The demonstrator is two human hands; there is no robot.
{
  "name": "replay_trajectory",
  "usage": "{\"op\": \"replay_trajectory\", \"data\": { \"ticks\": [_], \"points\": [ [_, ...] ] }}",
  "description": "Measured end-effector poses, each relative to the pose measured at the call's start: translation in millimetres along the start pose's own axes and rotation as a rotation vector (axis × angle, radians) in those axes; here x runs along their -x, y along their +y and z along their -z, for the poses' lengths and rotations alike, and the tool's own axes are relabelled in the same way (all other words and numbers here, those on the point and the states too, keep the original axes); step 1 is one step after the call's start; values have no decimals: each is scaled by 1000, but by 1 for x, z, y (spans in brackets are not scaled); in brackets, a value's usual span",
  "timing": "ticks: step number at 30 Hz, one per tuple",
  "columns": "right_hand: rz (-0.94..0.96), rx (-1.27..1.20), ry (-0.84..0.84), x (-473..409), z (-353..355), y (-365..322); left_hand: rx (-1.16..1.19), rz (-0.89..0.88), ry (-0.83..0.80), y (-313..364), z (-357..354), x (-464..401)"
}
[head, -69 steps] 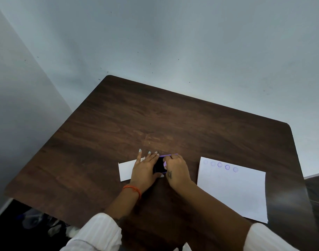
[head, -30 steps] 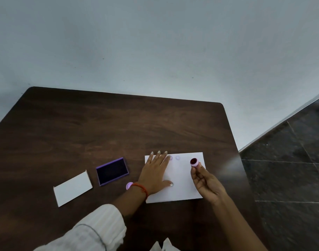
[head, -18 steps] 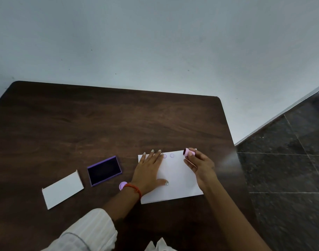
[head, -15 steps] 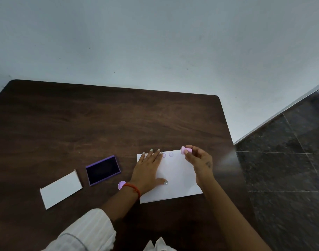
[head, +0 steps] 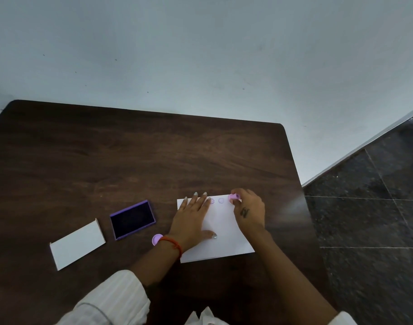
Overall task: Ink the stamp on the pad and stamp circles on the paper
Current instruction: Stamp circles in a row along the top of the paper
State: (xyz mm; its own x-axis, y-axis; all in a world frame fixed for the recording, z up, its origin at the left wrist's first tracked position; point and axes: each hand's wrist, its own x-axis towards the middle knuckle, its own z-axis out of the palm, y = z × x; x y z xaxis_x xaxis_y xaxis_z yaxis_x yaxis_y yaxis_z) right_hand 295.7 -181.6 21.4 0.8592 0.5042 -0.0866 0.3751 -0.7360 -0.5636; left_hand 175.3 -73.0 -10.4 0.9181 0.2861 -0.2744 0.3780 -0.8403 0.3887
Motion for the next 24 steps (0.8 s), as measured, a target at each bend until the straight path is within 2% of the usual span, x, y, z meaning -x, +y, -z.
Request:
{"op": "replay_trajectory", "data": {
  "ticks": [10,24],
  "points": [
    [95,250,-125,-4,-4,-8,19,1,-7,0,1,1],
    [229,249,-131,-5,-5,-5,49,3,14,-2,-2,1]
  ]
}}
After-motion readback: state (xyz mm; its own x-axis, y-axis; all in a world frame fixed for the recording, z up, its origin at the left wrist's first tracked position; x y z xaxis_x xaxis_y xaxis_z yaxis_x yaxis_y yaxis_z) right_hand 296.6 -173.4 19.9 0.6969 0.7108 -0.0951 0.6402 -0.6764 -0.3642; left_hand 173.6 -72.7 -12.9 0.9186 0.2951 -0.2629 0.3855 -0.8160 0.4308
